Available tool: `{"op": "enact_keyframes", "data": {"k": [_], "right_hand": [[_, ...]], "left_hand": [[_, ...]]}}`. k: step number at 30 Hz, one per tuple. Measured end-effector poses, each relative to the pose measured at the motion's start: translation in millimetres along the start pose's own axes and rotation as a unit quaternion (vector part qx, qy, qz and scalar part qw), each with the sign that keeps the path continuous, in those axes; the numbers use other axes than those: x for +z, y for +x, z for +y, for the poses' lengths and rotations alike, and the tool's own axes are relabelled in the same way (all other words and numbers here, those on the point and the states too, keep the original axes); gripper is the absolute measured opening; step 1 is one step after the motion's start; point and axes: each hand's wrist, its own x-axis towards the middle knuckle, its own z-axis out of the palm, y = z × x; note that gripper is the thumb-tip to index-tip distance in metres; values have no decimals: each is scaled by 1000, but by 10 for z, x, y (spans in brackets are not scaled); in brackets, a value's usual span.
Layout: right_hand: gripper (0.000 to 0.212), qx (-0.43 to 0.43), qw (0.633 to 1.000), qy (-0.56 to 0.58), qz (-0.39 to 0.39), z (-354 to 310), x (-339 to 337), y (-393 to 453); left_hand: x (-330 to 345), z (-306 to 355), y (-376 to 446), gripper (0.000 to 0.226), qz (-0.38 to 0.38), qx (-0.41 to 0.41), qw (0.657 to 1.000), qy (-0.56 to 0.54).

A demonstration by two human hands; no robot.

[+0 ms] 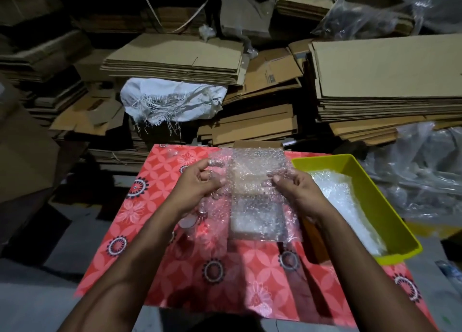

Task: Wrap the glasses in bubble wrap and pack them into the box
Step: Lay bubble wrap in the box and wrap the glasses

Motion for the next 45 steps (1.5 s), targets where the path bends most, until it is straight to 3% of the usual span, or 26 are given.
{"op": "enact_keyframes", "data": {"k": [3, 5, 7, 10, 16, 19, 22, 25, 27, 31, 32, 34, 36, 39, 42, 45], "right_hand": [[12, -34, 999, -1, -17, -36, -9, 10], [24, -50, 999, 9, -10, -79, -22, 8], [35, -64, 998, -4, -10, -107, -54, 2], [24, -88, 995, -28, -26, -110, -133, 18], [33, -150, 984, -74, -62, -200, -272, 62], [25, -139, 987, -42, -68, -224, -299, 118], [29, -74, 995, 47, -44, -271, -311, 103], [6, -117, 993, -24, -19, -293, -315, 86], [22, -135, 987, -88, -6, -250, -345, 117], [46, -132, 988, -79, 30, -255, -382, 134], [50, -126, 988, -76, 38, -275, -373, 126], [57, -116, 989, -79, 51, -295, -359, 120], [61, -103, 990, -63, 67, -281, -385, 137], [45, -18, 998, 65, 15, -215, -438, 110], [23, 31, 999, 6, -32, -105, -469, 70], [41, 13, 998, -34, -56, -62, -525, 88]], "left_hand": [[14, 42, -1, 28, 41, 53, 997, 29], [22, 106, -6, 18, 66, 80, 994, 30], [37, 150, -2, 19, 74, 101, 992, 33], [70, 184, 19, 13, 64, 114, 991, 17], [116, 159, 126, 28, 18, 123, 988, -88], [189, 200, 131, 33, 38, 112, 978, -171], [260, 228, 101, 38, 84, 122, 983, -105], [291, 258, 98, 10, 77, 94, 990, -78], [289, 246, 133, 28, 72, 83, 991, -82], [297, 252, 178, 53, 69, 21, 980, -185], [316, 252, 171, 51, 52, -16, 980, -191], [373, 212, 159, 24, 15, -69, 986, -151], [418, 135, 170, 14, -1, -67, 989, -131], [448, 88, 198, 11, 32, -36, 992, -120], [481, 103, 190, 20, 37, -17, 993, -111], [500, 124, 181, 13, 46, 13, 996, -80]]}}
